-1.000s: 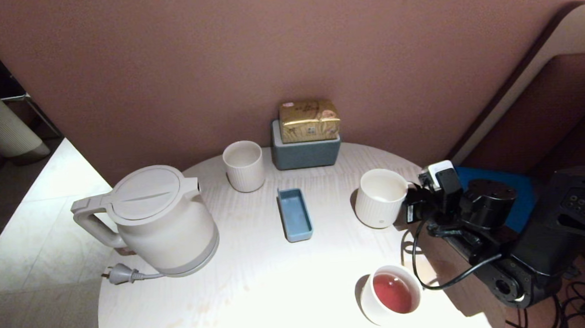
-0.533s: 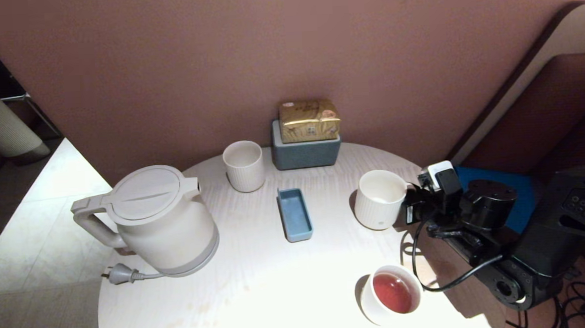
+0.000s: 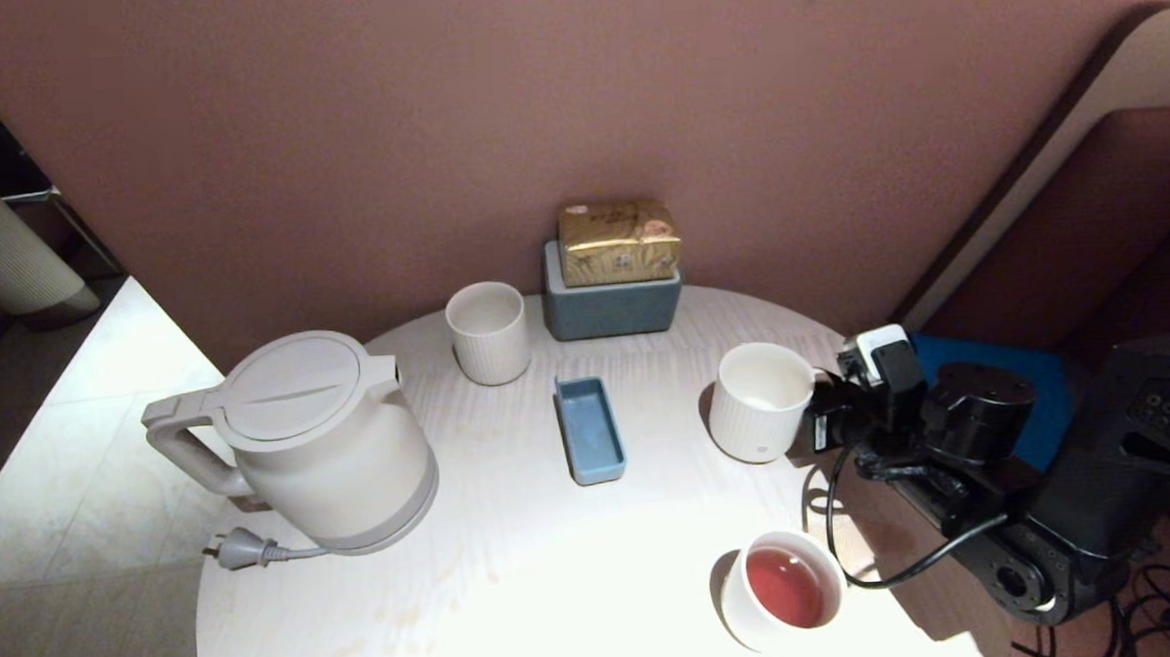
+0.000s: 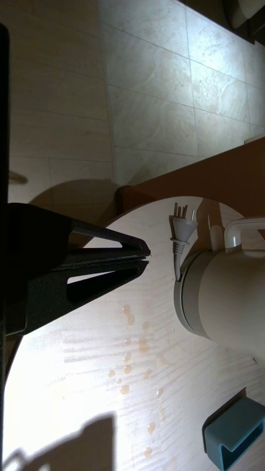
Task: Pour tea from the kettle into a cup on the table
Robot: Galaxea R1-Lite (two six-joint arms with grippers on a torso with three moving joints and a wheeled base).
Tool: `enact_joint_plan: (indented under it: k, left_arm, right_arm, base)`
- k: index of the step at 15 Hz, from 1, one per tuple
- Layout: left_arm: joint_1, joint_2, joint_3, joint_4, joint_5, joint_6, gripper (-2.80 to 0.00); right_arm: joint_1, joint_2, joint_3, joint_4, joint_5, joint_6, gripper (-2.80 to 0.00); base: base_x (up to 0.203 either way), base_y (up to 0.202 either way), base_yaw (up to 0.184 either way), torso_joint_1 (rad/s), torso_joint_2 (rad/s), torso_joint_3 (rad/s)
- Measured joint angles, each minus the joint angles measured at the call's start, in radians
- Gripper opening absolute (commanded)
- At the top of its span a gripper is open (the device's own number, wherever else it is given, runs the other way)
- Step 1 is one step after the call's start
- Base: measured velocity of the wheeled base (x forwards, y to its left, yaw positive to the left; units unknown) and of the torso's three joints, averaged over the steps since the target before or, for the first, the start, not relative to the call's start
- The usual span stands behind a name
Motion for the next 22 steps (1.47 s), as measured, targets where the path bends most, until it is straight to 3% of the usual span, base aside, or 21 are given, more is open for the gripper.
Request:
enact_joint_plan:
  k: [11, 22]
  left_arm:
    - [0.000, 0.000, 0.000, 0.000, 0.000, 0.000, -2.80]
    - [0.000, 0.000, 0.000, 0.000, 0.000, 0.000, -2.80]
  right_arm:
    - [0.000, -0.014, 0.023, 0.001, -0.014, -0.017, 0.00]
    - [0.000, -0.236, 0.317, 0.001, -0.003, 0.020, 0.00]
  base:
    - [0.000, 0.000, 0.000, 0.000, 0.00, 0.000]
    - [0.000, 0.000, 0.000, 0.000, 0.00, 0.000]
